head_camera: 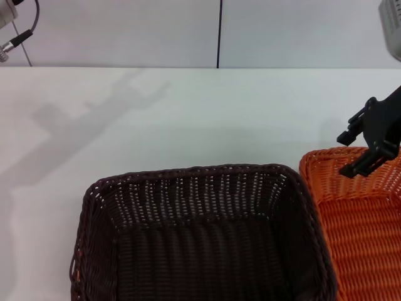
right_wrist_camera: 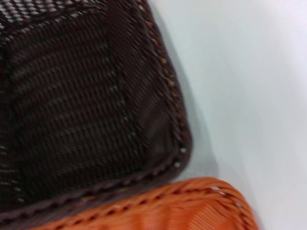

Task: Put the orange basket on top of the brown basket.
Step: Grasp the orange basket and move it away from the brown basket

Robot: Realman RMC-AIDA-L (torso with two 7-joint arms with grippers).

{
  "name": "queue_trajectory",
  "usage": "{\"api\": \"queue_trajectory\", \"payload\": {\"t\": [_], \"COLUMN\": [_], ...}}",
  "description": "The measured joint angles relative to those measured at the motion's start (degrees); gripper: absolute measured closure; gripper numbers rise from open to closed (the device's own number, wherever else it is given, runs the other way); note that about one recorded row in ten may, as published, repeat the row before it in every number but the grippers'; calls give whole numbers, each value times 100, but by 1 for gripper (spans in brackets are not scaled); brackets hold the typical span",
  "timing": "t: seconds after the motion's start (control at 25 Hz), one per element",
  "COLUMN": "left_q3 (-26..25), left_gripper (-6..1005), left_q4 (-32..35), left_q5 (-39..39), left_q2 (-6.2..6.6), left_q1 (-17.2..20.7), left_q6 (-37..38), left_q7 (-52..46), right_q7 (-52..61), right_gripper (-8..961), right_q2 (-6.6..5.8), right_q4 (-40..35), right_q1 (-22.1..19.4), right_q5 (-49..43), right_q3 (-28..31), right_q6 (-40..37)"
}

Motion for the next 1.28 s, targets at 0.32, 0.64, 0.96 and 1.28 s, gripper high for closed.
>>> {"api": "queue_trajectory", "payload": {"t": [0.32, 0.64, 0.96, 1.28], "left_q3": [-3, -143, -155, -299], "left_gripper": [138, 138, 139, 139], "left_q4": [28, 120, 307, 398], "left_q5": [0, 19, 13, 6], "left_q2": [35, 45, 77, 82], "left_q1": [-31, -73, -107, -117], "left_q6": [35, 46, 82, 151], "left_q7": [-2, -2, 33, 39], "right_q7": [5, -16, 89, 572], "right_gripper": [303, 338, 510, 703], "right_q2": [148, 192, 133, -338], "right_q4": [384, 806, 695, 444], "right_q1": [-24, -45, -351, -1030], "right_q5": [-329, -354, -472, -513], "right_q3": [-271, -447, -399, 163], "right_q6": [783, 1258, 1246, 1277]}}
